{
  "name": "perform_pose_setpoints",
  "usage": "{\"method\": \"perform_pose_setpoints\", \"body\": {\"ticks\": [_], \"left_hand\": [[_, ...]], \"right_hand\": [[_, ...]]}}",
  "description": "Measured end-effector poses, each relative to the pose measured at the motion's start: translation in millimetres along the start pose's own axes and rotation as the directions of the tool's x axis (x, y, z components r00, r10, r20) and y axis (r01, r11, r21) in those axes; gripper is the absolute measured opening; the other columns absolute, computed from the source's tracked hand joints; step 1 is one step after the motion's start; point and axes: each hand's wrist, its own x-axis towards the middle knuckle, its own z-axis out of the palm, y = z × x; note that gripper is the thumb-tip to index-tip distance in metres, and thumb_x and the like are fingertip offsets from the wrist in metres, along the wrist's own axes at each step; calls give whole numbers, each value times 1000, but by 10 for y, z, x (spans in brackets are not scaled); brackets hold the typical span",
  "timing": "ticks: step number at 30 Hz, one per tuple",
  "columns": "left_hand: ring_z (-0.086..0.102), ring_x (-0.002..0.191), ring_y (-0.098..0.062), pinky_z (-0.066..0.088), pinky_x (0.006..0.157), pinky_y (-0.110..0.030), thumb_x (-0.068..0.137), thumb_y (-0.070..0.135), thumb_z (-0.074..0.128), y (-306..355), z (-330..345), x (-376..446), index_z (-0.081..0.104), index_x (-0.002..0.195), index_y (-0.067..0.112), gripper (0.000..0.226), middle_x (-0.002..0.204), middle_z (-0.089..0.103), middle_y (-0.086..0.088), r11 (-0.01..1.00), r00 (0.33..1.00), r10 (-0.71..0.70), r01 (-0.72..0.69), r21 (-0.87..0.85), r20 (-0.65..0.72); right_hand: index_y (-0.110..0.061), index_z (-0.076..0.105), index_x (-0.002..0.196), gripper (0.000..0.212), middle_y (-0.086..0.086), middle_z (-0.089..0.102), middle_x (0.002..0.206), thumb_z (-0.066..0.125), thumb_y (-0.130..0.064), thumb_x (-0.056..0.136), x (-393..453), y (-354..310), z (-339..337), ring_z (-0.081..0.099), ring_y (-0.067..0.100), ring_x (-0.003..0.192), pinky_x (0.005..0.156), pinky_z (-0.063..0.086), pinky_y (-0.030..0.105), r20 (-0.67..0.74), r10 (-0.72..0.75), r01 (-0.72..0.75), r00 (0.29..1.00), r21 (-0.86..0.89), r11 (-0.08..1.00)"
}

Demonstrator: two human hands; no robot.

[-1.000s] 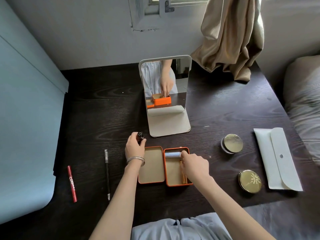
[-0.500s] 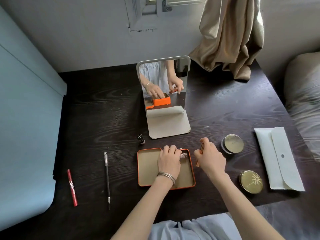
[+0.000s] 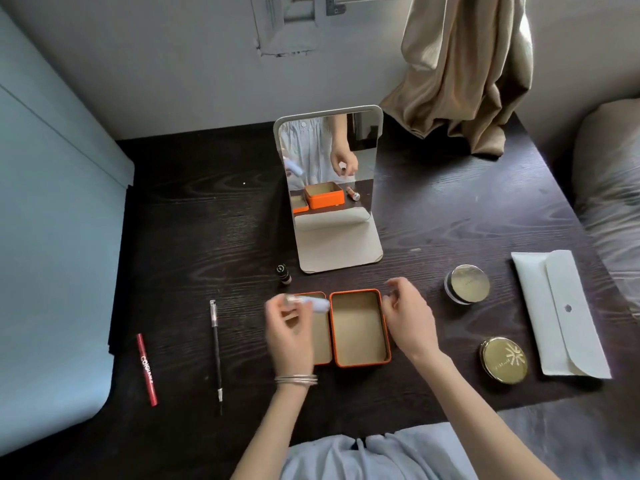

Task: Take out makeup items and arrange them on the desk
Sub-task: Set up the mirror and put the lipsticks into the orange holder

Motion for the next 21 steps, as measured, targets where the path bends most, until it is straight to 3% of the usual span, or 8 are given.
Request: {"method": "perform_pose_setpoints", "body": {"ticks": [2, 6, 10, 13, 15, 18, 21], "left_hand": [[57, 82, -17, 48, 80, -31, 82, 13, 69, -143, -295, 152, 54, 98, 12, 23, 95, 62, -10, 988, 990, -88, 101, 117, -109], [58, 90, -25, 48, 83, -40, 87, 28, 62, -395, -687, 464, 53, 99, 8, 25, 101, 60, -12, 909, 960, -232, 271, 318, -156], [56, 89, -28, 44, 80, -39, 87, 29, 62, -450, -707, 659, 57, 101, 5, 29, 109, 57, -14, 718, 952, -304, 202, 666, 39], [58, 103, -33, 47, 81, -40, 84, 32, 66, -438, -612, 678, 53, 113, 11, 38, 121, 53, -12, 679, 929, -365, 222, 700, 60], [56, 108, -34, 49, 80, -42, 84, 30, 67, -423, -564, 663, 46, 123, 13, 48, 128, 45, -12, 645, 932, -360, 220, 732, 37], [51, 111, -28, 52, 81, -39, 83, 10, 65, -416, -563, 563, 54, 122, 17, 41, 125, 45, -9, 635, 985, -90, -57, 770, 148], [52, 106, -28, 51, 81, -39, 76, -6, 62, -493, -609, 390, 71, 97, 24, 37, 117, 57, -4, 574, 906, 133, -402, 713, 403]], "right_hand": [[-16, 57, 108, 19, -4, 61, 106, 52, -15, 89, -70, -129, 103, 59, 18, 95, 81, 43, 32, 61, -134, 131, 989, 45, 990], [-19, 57, 101, 12, -6, 59, 99, 50, -21, 92, -131, -324, 318, 53, 11, 80, 77, 47, 31, 299, -286, 303, 911, -10, 953], [-19, 59, 108, 19, -5, 58, 104, 53, -24, 91, -215, -447, 473, 51, 11, 91, 72, 39, 23, 462, -392, 462, 796, -46, 885], [-17, 60, 113, 28, 0, 58, 110, 62, -25, 87, -285, -526, 630, 45, 19, 107, 82, 37, 26, 582, -483, 649, 654, -104, 754], [-15, 59, 118, 37, 4, 54, 117, 65, -29, 84, -304, -530, 726, 39, 23, 113, 89, 34, 31, 678, -437, 738, 591, -235, 632], [-12, 66, 110, 35, 8, 56, 111, 70, -28, 79, -321, -501, 839, 41, 29, 111, 86, 34, 35, 700, -435, 810, 566, -376, 450], [-13, 72, 94, 19, 6, 61, 100, 67, -23, 78, -306, -478, 874, 46, 29, 105, 81, 36, 35, 611, -539, 813, 580, -389, 434]]}}
